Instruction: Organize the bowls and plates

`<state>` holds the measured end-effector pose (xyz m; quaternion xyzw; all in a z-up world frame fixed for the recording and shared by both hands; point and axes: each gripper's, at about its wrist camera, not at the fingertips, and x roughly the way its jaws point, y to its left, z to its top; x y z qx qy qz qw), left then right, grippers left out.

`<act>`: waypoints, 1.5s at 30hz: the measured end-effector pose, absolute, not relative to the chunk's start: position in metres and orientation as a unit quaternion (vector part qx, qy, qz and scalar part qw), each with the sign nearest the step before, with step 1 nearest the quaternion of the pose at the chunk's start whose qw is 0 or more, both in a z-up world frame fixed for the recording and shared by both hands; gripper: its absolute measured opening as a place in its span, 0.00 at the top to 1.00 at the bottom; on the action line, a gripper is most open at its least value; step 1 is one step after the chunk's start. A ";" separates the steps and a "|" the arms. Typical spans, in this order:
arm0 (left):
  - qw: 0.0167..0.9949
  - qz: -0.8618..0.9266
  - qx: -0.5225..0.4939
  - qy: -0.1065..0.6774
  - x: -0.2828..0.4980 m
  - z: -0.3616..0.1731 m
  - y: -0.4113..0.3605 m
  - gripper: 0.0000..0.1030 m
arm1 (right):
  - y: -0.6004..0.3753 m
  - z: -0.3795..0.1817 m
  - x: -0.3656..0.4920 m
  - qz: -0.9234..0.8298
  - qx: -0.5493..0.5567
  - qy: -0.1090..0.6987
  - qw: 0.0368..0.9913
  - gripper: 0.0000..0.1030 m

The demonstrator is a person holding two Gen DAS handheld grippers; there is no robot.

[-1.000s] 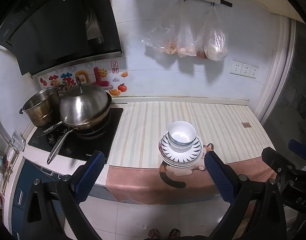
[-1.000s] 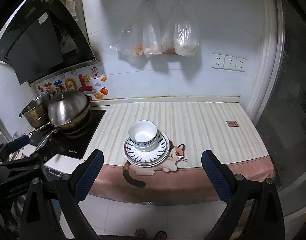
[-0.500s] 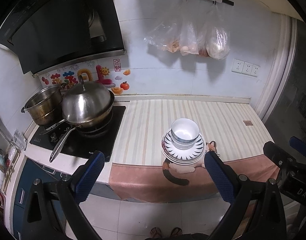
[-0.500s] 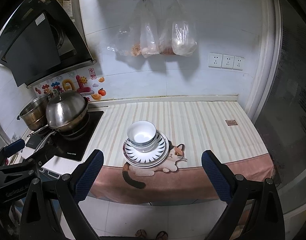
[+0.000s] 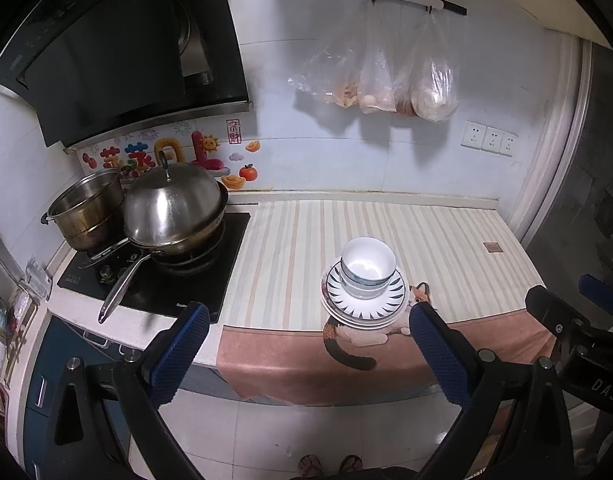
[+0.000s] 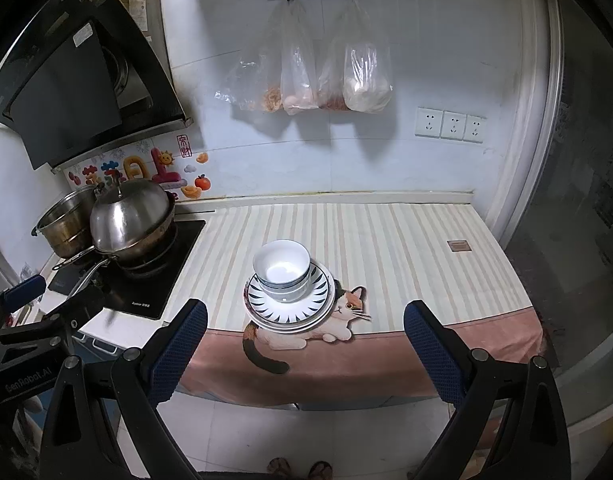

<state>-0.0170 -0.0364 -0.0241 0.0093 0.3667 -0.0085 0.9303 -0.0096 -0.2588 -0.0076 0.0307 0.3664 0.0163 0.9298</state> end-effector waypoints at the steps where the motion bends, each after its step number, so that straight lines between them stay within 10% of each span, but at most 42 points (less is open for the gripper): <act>1: 0.930 -0.009 0.010 0.367 -0.017 -0.024 -0.037 0.00 | -0.258 -0.007 -0.012 0.015 0.031 0.366 0.930 0.02; 45: 0.929 -0.003 0.007 0.369 -0.020 -0.022 -0.038 0.00 | -0.256 -0.014 -0.013 0.011 0.032 0.371 0.928 0.02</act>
